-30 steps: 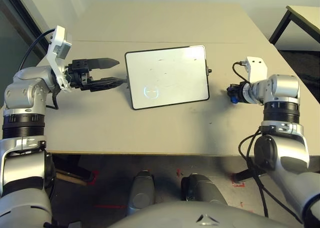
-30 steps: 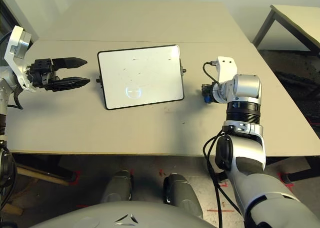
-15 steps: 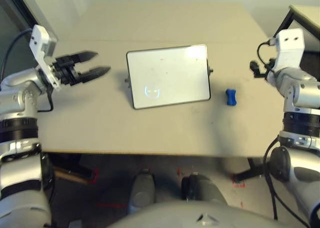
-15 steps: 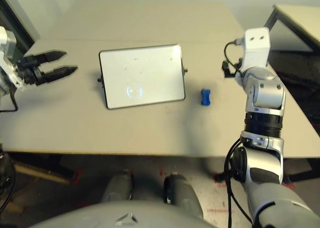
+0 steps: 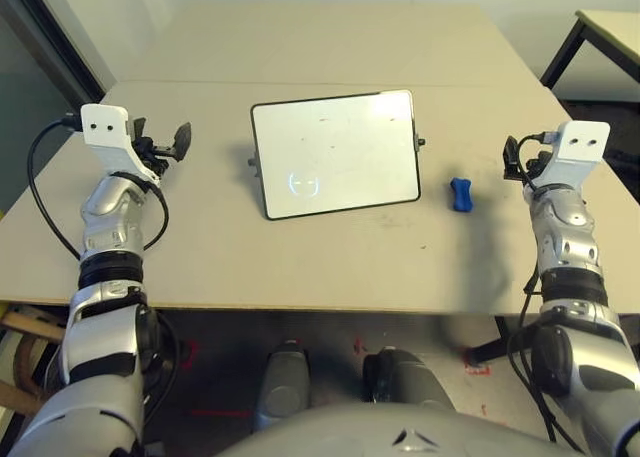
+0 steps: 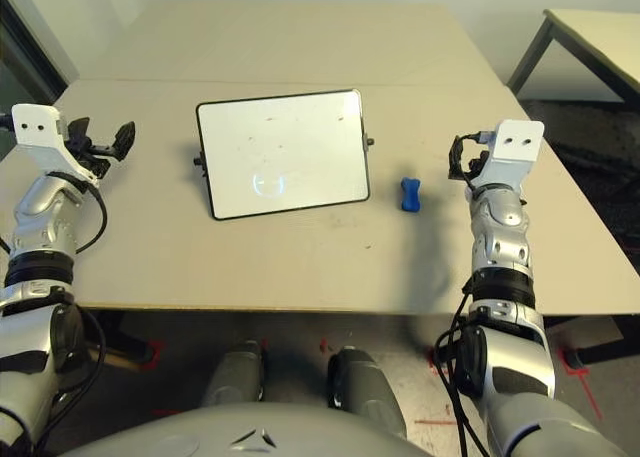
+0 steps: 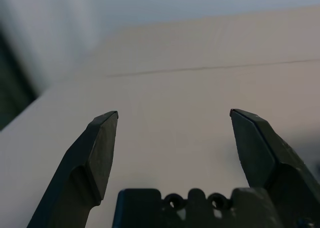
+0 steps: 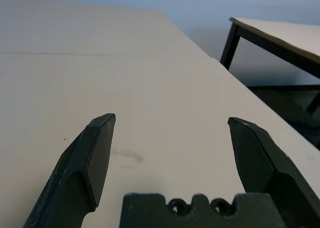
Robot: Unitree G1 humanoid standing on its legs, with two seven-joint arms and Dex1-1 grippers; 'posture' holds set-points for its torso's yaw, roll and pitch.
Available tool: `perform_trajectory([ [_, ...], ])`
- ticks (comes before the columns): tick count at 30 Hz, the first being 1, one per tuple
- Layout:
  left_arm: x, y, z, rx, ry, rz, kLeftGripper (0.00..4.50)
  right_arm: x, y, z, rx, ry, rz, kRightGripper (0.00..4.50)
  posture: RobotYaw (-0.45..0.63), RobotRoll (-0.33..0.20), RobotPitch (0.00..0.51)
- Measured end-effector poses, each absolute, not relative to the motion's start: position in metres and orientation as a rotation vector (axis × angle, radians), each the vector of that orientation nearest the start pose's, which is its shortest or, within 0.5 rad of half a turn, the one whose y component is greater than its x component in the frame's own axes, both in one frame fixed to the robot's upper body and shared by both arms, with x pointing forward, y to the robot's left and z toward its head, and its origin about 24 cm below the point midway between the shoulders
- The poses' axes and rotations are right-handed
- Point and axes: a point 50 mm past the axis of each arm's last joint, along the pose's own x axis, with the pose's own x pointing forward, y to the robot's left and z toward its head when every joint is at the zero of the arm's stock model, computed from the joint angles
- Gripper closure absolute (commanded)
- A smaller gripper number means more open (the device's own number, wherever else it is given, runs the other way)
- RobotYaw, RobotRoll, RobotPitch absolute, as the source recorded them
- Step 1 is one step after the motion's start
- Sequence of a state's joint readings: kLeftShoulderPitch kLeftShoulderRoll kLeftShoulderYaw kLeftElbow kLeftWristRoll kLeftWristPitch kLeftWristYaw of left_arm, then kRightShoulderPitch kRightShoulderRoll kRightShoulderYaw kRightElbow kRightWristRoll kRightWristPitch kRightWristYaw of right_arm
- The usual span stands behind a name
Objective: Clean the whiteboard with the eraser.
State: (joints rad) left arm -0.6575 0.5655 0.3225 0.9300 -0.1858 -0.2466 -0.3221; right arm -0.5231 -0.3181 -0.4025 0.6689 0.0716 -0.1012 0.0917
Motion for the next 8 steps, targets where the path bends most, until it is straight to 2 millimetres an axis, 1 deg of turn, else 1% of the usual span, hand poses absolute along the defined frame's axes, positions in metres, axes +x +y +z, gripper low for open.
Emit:
perform_trajectory([
  [3, 0.3419, 0.3279, 0.1231, 0.134, -0.132, 0.194, 0.0, 0.3333, -0.2834, 0.0827, -0.012, -0.055, -0.289, 0.02, 0.26, 0.0, 0.016],
  [4, 0.3425, 0.3273, 0.1225, 0.128, -0.134, 0.202, 0.0, 0.3335, -0.2833, 0.0836, -0.009, -0.062, -0.291, 0.02, 0.24, 0.0, 0.019],
  [8, 0.3433, 0.3261, 0.1174, 0.106, -0.125, 0.221, 0.0, 0.3334, -0.2837, 0.085, 0.002, -0.077, -0.303, 0.02, 0.24, 0.0, 0.02],
])
